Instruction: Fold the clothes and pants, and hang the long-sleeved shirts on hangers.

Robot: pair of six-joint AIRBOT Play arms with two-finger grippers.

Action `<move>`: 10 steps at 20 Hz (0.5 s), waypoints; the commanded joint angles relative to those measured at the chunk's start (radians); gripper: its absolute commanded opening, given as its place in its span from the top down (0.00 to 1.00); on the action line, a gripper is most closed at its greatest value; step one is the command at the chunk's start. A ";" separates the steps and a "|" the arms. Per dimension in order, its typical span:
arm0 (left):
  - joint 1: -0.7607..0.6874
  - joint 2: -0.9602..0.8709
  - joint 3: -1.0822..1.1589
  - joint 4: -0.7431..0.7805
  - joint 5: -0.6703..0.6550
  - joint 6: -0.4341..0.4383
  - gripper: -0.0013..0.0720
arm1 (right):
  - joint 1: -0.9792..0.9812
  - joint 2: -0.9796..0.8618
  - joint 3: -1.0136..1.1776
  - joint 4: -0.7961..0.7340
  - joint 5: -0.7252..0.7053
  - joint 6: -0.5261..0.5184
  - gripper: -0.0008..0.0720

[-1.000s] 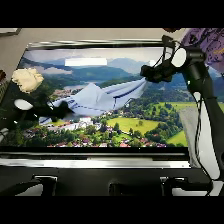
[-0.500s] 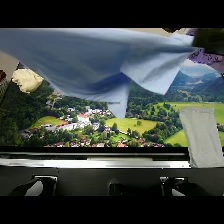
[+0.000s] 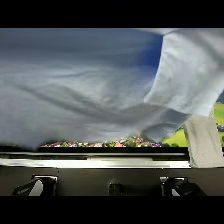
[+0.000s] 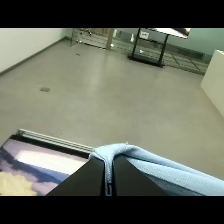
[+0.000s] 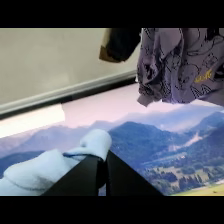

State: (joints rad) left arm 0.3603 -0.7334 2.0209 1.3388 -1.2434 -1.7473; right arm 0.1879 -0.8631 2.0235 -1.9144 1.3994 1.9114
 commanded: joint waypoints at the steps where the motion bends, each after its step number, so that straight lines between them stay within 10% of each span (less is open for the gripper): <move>1: 0.002 -0.025 -0.037 0.031 -0.008 -0.019 0.96 | 0.000 0.003 0.000 0.022 -0.085 0.042 0.95; 10: -0.040 -0.486 -0.444 0.031 0.050 0.030 0.96 | 0.003 -0.669 -0.003 0.280 -0.080 0.170 0.95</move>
State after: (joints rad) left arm 0.3420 -1.0557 1.6871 1.3773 -1.2427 -1.7241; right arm 0.1894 -1.3102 2.0205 -1.7588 1.3407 2.0224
